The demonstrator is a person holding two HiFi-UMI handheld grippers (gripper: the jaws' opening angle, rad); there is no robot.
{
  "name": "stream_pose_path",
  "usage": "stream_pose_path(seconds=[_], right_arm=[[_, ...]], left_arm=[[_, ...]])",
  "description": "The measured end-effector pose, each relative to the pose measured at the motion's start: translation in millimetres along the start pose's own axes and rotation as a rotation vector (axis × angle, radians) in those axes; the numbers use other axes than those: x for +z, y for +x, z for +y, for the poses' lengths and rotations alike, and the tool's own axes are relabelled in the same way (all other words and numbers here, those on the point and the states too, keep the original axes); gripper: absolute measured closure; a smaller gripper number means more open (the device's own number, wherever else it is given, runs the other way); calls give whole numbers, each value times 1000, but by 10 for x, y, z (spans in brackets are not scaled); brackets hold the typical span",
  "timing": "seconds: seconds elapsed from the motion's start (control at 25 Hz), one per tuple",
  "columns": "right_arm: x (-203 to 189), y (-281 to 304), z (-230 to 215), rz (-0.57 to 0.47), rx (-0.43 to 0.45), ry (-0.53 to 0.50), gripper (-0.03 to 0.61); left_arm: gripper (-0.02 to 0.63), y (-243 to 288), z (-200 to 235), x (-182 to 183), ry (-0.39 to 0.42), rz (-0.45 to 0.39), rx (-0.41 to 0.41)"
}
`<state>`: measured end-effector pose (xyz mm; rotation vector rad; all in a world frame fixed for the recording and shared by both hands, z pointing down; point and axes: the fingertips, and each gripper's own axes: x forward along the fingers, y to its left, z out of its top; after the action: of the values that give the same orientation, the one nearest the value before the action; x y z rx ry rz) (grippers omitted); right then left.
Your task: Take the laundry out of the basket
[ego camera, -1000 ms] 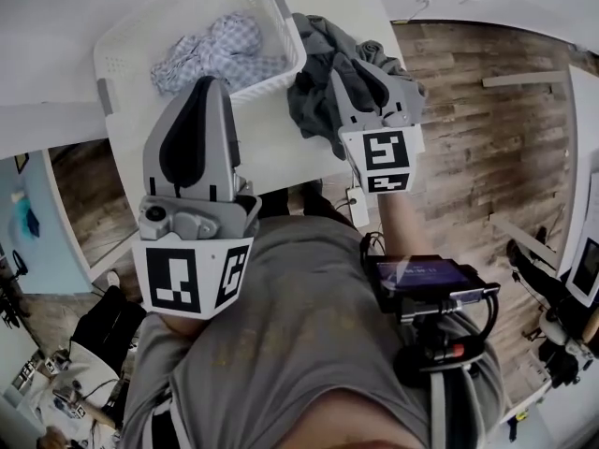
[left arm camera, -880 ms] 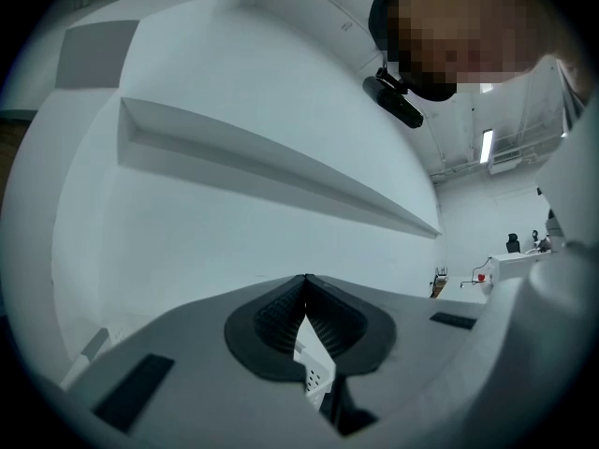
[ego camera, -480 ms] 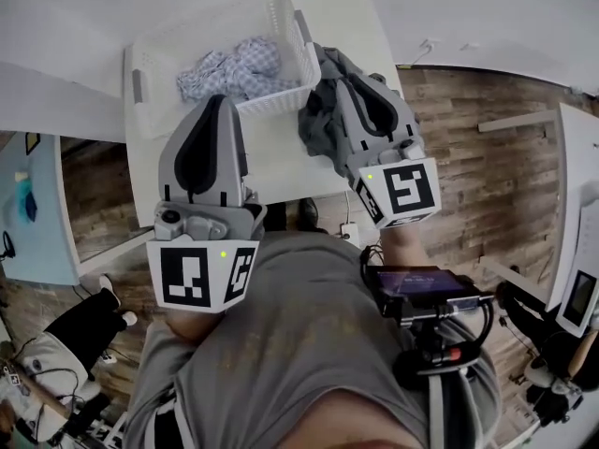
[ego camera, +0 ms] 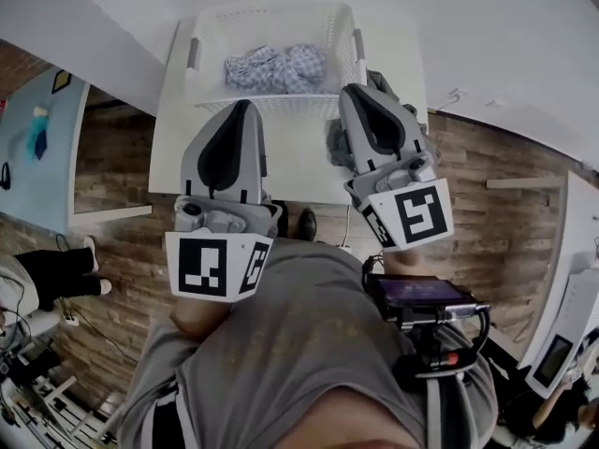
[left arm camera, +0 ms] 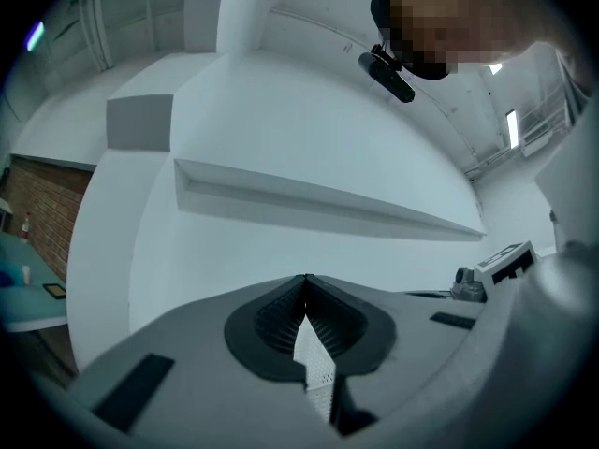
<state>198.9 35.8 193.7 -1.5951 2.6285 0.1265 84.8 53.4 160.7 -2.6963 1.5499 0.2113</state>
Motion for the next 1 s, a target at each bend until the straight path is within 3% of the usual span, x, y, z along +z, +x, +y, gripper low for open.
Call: stream_pose_path(seconds=[0.36,1.0], right_arm=[[-40,265,231,14,95,-2,552],[27,1025,98,14,89,-34,551]], left_arm=[[606,-162,286,81,30,-36,92],[604,247,986,106,-25,-42,140]])
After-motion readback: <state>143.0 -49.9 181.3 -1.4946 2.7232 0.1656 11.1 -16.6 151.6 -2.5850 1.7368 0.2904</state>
